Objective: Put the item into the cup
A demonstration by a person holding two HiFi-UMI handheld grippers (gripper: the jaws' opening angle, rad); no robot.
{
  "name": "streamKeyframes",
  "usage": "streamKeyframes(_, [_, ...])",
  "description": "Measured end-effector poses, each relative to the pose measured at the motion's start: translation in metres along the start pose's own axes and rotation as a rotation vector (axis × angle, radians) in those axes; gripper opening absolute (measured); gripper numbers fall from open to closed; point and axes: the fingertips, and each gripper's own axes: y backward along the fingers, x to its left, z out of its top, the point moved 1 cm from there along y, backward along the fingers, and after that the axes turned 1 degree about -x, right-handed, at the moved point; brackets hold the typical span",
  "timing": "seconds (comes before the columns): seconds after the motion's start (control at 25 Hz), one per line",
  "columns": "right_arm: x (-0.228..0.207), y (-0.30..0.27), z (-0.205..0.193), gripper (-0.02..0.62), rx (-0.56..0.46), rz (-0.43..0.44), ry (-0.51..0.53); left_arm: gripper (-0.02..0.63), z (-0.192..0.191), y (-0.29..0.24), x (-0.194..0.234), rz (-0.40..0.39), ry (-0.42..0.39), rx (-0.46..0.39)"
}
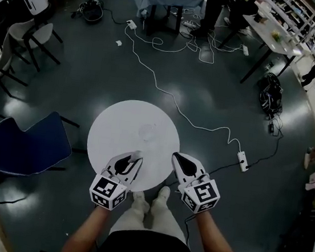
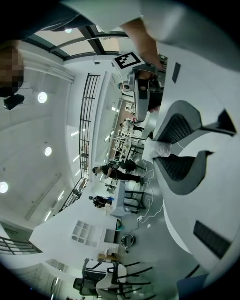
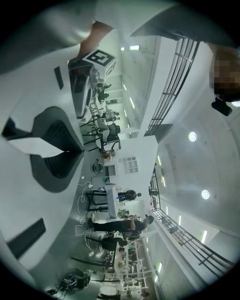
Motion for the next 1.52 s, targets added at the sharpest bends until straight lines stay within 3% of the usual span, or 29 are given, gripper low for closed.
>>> streamKeyframes(0.44, [-0.035,-0.025,-0.028,0.017,0.037,-0.012,-0.033,0.074,-0.019,-0.052,0.031,-0.002,-0.005,0.050])
streamKeyframes(0.8, [-0.057,-0.040,-0.056,0.017,0.060,-0.026,-0.058,0.074,-0.060,-0.100,0.056,-0.012,-0.108,0.163])
streamKeyframes(0.96, [-0.068,-0.039,-0.063,0.017,0.076,-0.031,-0.071,0.074,-0.076,-0.117,0.065,0.000,-0.215,0.222])
streamKeyframes(1.24, [-0.069,-0.041,-0.078,0.017,0.103,-0.034,-0.086,0.074,-0.092,-0.131,0.081,0.010,-0.229,0.257])
streamKeyframes(1.52, [-0.070,-0.041,-0.092,0.017,0.126,-0.036,-0.105,0.074,-0.096,-0.157,0.093,0.001,-0.338,0.293])
